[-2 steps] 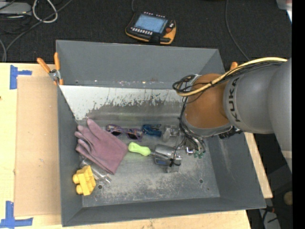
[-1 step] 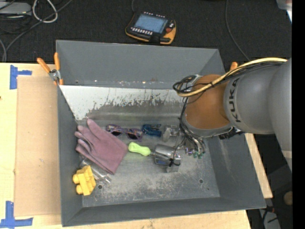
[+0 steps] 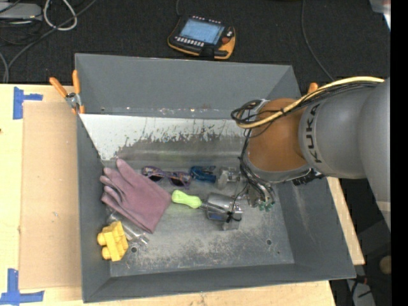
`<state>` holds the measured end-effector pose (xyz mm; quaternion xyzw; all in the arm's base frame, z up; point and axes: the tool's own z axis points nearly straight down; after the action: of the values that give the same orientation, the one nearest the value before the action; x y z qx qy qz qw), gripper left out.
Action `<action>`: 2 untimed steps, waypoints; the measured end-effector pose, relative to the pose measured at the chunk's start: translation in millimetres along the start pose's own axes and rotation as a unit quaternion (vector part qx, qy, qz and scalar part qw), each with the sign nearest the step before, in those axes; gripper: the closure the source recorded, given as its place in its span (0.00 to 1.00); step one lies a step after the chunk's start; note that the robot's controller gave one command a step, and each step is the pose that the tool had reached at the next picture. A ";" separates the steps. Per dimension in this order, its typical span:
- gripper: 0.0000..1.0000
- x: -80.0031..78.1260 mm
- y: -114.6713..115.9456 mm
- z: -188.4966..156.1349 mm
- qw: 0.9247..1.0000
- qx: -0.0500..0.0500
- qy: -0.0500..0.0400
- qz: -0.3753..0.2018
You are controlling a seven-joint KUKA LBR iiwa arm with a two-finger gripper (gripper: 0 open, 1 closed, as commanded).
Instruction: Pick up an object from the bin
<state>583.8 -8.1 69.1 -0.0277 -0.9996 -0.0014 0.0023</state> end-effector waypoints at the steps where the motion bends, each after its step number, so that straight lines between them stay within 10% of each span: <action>1: 0.00 0.9 -0.2 0.2 1.000 -0.001 -0.002 0.003; 2: 1.00 0.2 -0.3 0.5 1.000 -0.001 0.000 0.002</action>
Offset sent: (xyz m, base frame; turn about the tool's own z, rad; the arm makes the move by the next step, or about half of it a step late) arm -0.0001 -0.0001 0.0000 0.0011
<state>583.6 -8.4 68.6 -0.0300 -0.9995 -0.0020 0.0026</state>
